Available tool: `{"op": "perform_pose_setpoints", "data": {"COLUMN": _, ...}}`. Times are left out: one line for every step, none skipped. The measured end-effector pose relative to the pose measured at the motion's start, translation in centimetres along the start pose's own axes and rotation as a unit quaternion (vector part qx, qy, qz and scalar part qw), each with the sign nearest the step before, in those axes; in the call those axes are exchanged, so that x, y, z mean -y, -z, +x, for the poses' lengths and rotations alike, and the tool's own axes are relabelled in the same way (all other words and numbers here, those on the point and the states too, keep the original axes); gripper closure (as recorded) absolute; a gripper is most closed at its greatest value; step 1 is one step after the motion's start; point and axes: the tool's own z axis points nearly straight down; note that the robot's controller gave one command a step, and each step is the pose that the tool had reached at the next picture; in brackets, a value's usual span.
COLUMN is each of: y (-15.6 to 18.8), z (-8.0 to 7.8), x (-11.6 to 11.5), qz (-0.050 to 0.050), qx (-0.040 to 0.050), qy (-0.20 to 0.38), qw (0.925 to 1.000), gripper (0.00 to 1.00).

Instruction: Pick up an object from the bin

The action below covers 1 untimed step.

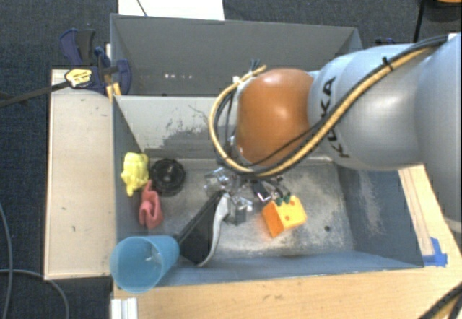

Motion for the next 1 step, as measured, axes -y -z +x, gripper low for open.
{"op": "perform_pose_setpoints", "data": {"y": 5.58, "z": -0.85, "x": 0.68, "qz": -0.001, "qx": -0.0038, "qy": -0.002, "qw": 1.0, "gripper": 1.0}}
